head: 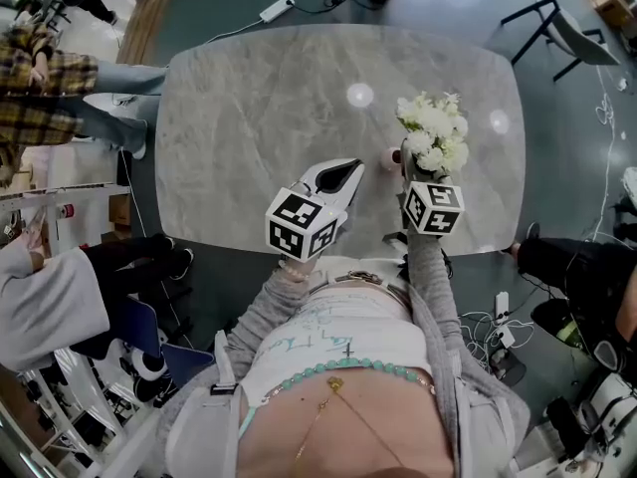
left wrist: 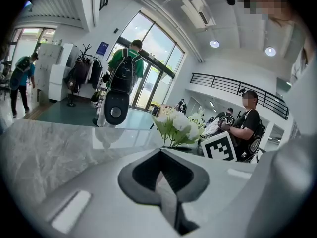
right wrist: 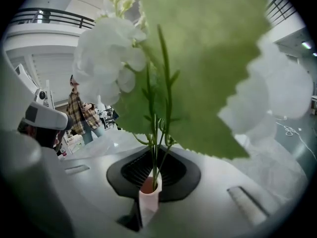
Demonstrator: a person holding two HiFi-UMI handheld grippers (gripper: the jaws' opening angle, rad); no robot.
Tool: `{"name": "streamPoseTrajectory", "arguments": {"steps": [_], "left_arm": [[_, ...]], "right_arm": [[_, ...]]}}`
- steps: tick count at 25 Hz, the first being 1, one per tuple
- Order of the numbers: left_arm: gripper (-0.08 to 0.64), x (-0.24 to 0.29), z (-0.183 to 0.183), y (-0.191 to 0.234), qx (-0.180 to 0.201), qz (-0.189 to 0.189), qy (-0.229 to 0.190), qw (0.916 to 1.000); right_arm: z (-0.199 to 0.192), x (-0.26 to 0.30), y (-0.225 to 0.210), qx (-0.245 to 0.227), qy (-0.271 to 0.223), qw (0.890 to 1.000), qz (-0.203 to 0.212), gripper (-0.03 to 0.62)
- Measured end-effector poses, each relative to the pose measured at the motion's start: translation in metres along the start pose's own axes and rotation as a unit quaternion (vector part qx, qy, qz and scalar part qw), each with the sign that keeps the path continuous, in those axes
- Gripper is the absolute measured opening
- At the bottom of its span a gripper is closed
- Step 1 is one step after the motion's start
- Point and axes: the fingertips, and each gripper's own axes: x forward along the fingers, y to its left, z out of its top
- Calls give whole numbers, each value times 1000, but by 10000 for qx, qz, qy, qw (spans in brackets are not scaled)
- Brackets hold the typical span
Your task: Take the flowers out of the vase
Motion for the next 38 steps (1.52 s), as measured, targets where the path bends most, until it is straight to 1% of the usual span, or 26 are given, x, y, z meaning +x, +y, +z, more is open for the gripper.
{"name": "streamPoseTrajectory", "arguments": {"steps": [11,21,33,38], "left_arm": [[0,2,3,-9,18,-26,-73,10000],[0,-2,3,-8,37,-53,-115,9999],[0,-4,1,-13,50,-135,-152,9998],[0,-4,-2,-11,32,-154,-154,9998]], "right_arm": [[12,-4,0,-64,-75,9999,98,48],[19,-9,7,-132,-130,9998,122,49],[47,-27,20,-316,-348,9988,171,49],[54,-32,22,-308,-421,9985,155,49]]}}
